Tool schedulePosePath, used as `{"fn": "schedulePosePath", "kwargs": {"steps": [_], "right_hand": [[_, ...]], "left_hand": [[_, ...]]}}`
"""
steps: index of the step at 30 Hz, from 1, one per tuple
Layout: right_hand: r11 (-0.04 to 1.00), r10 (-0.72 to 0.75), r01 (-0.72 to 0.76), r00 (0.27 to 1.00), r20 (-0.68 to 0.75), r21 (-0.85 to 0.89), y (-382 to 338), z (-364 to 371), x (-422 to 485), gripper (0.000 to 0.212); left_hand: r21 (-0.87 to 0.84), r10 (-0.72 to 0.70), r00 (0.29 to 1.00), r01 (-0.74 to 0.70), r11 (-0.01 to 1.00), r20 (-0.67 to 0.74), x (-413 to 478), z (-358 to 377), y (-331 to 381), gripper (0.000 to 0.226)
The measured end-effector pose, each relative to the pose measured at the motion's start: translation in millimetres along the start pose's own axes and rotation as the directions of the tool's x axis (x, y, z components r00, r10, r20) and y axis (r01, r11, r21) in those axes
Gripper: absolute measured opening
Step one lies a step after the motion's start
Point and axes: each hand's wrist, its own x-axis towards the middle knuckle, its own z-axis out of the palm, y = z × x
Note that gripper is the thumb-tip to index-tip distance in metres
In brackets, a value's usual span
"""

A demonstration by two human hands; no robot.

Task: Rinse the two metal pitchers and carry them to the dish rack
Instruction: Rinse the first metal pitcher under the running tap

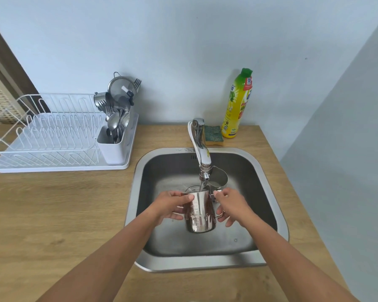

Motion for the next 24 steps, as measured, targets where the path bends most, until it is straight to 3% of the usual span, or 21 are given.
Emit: {"fn": "schedulePosePath", "kwargs": {"steps": [13,19,24], "right_hand": [[0.985,-0.167,0.174,0.963,-0.209,0.017,2.2,-11.5,-18.7,0.017],[0.958,-0.269,0.286,0.928,-0.257,0.030,1.9,-16.5,-10.2,0.013],[0.945,-0.245,0.286,0.941,-0.235,0.157,5.9,-8.9,2.2,0.013]], "left_hand": [[-0.104,0.090,0.993,-0.081,0.991,0.081,-2.8,10.0,14.6,0.069],[-0.097,0.223,0.975,-0.220,0.971,0.024,-5.5,18.8,19.2,0.066],[-0.035,0.335,0.935,-0.341,0.939,-0.117,-11.1,23.8,18.7,0.073]]}}
